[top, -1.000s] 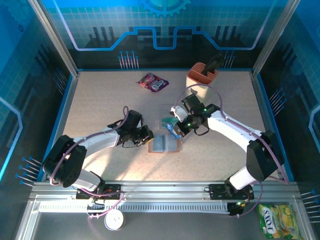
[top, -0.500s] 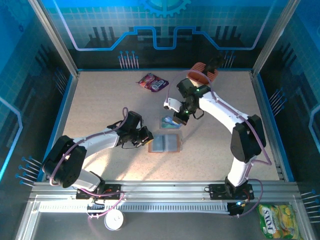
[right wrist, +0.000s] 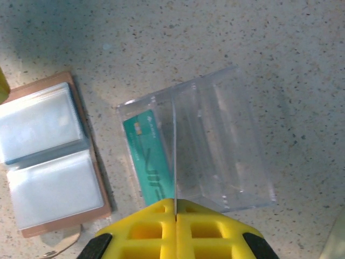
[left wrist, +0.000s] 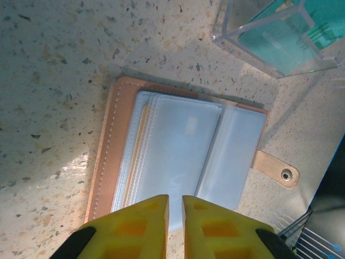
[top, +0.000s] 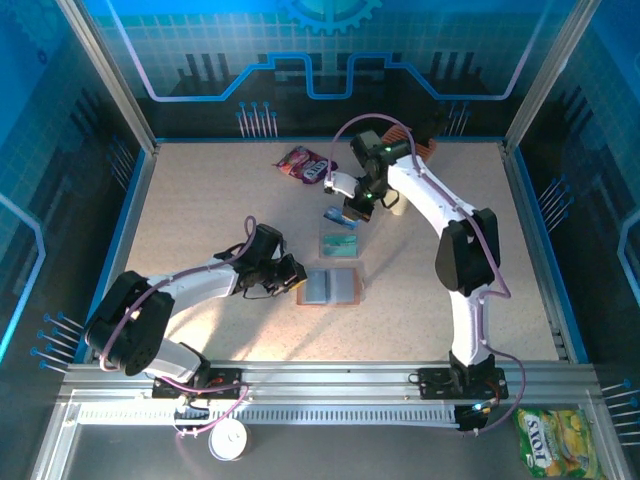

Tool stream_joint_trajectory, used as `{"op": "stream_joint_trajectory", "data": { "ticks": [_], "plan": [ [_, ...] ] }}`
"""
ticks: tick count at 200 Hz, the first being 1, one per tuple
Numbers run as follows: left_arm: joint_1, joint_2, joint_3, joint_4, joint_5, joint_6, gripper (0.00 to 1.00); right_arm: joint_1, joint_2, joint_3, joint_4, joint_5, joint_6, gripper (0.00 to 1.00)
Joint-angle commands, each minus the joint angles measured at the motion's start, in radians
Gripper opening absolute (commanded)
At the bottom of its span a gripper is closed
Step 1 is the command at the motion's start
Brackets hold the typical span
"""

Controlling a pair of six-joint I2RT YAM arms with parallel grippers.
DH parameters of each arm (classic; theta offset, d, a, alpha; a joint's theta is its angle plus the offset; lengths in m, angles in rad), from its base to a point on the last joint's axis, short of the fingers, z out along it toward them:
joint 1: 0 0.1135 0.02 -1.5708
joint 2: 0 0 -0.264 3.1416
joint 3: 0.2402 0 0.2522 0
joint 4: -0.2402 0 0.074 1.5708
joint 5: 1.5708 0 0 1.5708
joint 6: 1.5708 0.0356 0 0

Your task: Take the credit cards out of the card holder

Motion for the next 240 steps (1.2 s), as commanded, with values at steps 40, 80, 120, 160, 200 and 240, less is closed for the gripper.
{"op": "stream_joint_trajectory", "data": {
  "ticks": [40,80,120,160,200,240],
  "plan": [
    [0.005,0.006,-0.023,0.027,0.014,-0.027,0.16,-0.022,0.112,0.124,-0.096,0.007,-0.091,0.0],
    [0.005,0.018,-0.026,0.028,0.014,-0.032,0.15,-0.023,0.16,0.152,-0.12,-0.004,-0.11,0.01],
    [0.005,0.03,-0.033,0.039,0.019,-0.038,0.15,-0.024,0.159,0.125,-0.111,-0.011,-0.107,0.11],
    [0.005,0.029,-0.032,0.038,0.019,-0.037,0.16,-0.023,0.126,0.106,-0.071,0.017,-0.08,0.24],
    [0.005,0.022,-0.045,0.045,0.02,-0.039,0.16,-0.023,0.116,0.121,-0.048,0.017,-0.034,0.23],
    [0.005,0.024,-0.052,0.062,0.026,-0.048,0.16,-0.022,0.072,0.054,0.071,-0.006,0.07,0.14]
  ]
}}
